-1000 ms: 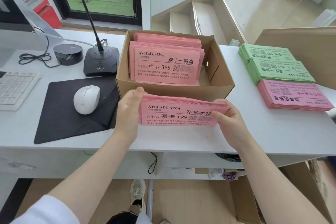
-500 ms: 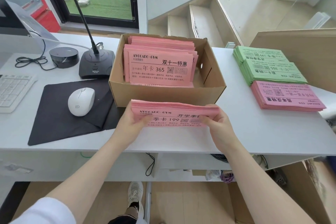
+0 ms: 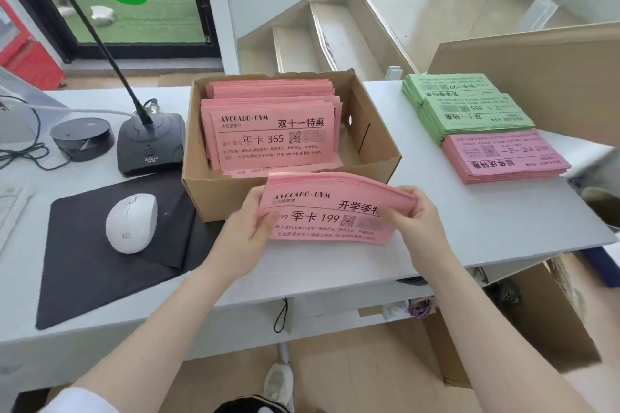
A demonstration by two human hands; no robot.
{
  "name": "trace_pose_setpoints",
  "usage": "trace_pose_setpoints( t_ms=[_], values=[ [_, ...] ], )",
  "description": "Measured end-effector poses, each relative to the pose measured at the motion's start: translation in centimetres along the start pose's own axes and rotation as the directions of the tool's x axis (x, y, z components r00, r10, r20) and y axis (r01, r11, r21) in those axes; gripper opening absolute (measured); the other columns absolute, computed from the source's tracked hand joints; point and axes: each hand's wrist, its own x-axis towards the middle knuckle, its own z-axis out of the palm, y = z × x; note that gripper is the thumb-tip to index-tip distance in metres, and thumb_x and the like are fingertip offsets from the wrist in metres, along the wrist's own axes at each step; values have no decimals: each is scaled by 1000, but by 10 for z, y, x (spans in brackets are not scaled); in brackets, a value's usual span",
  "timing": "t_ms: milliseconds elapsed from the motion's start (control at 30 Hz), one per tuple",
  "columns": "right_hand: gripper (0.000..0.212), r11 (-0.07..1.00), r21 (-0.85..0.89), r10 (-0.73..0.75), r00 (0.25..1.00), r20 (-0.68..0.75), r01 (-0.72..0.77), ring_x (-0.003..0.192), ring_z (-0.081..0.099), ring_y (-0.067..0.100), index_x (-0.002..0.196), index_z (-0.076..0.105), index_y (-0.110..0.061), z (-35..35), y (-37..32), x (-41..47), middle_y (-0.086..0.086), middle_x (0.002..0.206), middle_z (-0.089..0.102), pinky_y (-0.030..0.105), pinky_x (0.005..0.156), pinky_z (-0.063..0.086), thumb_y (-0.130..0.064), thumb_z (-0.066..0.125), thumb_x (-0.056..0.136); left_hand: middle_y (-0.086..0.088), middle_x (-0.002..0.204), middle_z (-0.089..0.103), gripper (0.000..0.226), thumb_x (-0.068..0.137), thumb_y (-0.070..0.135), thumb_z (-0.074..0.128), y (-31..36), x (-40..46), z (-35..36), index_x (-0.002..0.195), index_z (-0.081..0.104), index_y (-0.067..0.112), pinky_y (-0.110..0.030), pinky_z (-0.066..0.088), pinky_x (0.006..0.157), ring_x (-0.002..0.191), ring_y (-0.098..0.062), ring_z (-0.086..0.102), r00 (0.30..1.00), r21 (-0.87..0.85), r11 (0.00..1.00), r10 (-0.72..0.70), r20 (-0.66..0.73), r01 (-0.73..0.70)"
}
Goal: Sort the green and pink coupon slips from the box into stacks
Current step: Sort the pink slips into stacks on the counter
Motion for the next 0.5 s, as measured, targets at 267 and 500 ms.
trace_pose_setpoints(
  t_ms=[267, 500],
  values=[
    [57, 697, -646, -422, 906, -20, 311, 129, 34, 9, 131, 42, -21, -33, -41, -9, -14, 130, 39, 39, 111, 25, -21, 68, 80, 16, 95, 64, 35, 95, 12, 41, 77, 52, 13, 110, 41, 43, -37, 51, 74, 86, -12, 61, 930, 162, 928, 299, 216, -336],
    [19, 577, -725, -498, 865, 52, 376, 87, 60, 11, 102, 61, -20, -69, -72, -4, -6, 92, 66, 31, 82, 44, -24, 54, 85, 8, 81, 60, 32, 91, 14, 47, 129, 86, 73, 120, 51, 26, -37, 50, 67, 71, -20, 55, 860, 220, 846, 418, 292, -486]
  ],
)
